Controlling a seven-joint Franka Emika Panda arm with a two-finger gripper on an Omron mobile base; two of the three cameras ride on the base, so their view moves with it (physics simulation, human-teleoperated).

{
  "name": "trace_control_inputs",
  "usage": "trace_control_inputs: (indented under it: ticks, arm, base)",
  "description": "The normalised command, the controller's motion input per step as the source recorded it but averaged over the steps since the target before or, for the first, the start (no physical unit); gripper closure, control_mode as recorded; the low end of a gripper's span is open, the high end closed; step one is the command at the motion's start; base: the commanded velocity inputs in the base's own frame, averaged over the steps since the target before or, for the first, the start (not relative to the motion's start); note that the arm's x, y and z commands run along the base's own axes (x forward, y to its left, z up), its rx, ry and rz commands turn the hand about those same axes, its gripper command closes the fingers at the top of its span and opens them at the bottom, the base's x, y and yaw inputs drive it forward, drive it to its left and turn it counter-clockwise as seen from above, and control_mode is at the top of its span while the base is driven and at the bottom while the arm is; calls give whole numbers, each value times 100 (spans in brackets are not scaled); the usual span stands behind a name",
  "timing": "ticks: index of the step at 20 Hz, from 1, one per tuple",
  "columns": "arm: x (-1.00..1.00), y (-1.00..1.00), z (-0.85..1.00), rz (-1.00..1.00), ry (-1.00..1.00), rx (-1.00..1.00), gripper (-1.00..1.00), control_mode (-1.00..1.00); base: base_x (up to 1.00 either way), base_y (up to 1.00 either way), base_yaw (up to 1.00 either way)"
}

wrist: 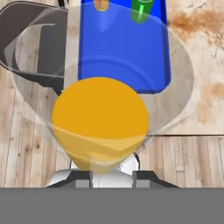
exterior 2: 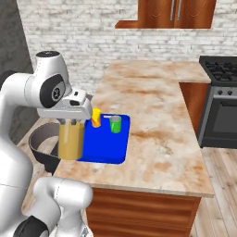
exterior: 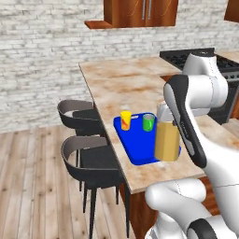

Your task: There is a tray on the dining counter. Grab the cup, mug, and pitcher and place them on the tray. The pitcher may be placed next to the tray if it cannot fit the tray.

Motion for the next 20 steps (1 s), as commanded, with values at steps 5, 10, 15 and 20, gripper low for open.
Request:
trace_control_inputs:
  ticks: [5, 10, 15, 20]
  arm:
    - [26, 0, 0, 0, 0, 0, 100, -100]
    - [39, 0, 0, 0, -3, -2, 100, -100]
    - [37, -4, 0, 0, -5, 0, 100, -100]
    - [32, -6, -2, 0, -8, 0, 100, -100]
  base:
    - [37, 0, 0]
    - [0, 0, 0]
    - [0, 0, 0]
    - [0, 0, 0]
